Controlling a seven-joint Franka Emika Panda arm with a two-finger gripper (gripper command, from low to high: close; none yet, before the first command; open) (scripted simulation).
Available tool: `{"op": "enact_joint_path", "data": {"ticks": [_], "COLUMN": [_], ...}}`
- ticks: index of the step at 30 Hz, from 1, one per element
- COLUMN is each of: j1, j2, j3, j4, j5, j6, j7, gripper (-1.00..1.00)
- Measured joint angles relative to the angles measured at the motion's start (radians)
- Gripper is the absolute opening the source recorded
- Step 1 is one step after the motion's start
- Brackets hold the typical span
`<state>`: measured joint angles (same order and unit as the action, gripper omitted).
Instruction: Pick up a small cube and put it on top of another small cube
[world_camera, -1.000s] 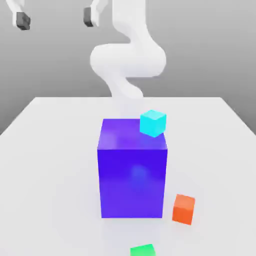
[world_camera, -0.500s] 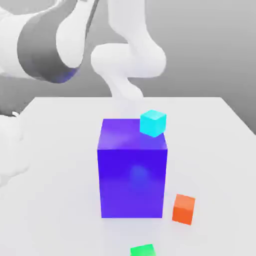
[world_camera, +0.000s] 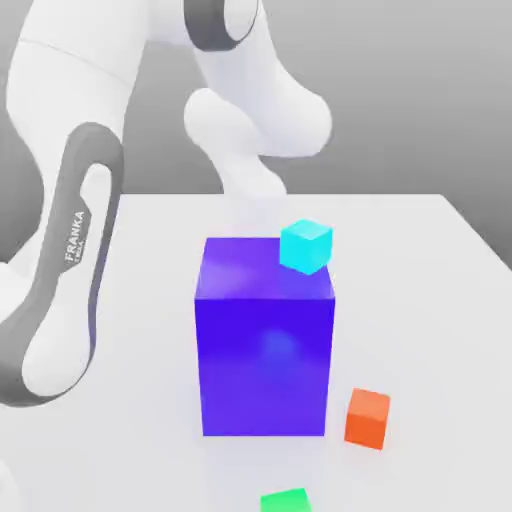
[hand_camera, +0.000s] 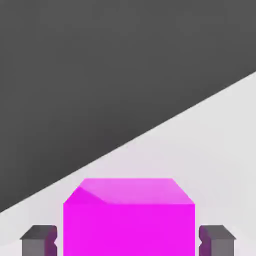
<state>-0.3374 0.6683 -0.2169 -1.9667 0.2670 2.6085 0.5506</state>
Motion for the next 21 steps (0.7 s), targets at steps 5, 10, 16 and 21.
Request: {"op": "enact_joint_path", "data": {"ticks": [5, 10, 16, 21], "j1": [0.009, 0.084, 0.216, 0.334], "j2": [-0.054, -0.150, -0.213, -0.275], "j3": [-0.014, -0.023, -0.002, 0.010], "j4": [-0.014, -0.065, -0.134, -0.194], "j5": [-0.019, -0.031, -0.029, -0.050], "j6": [-0.039, -0.098, -0.104, -0.100], "j7": [0.013, 0.111, 0.295, 0.464], "gripper": [-1.00, -1.00, -1.00, -1.00]}}
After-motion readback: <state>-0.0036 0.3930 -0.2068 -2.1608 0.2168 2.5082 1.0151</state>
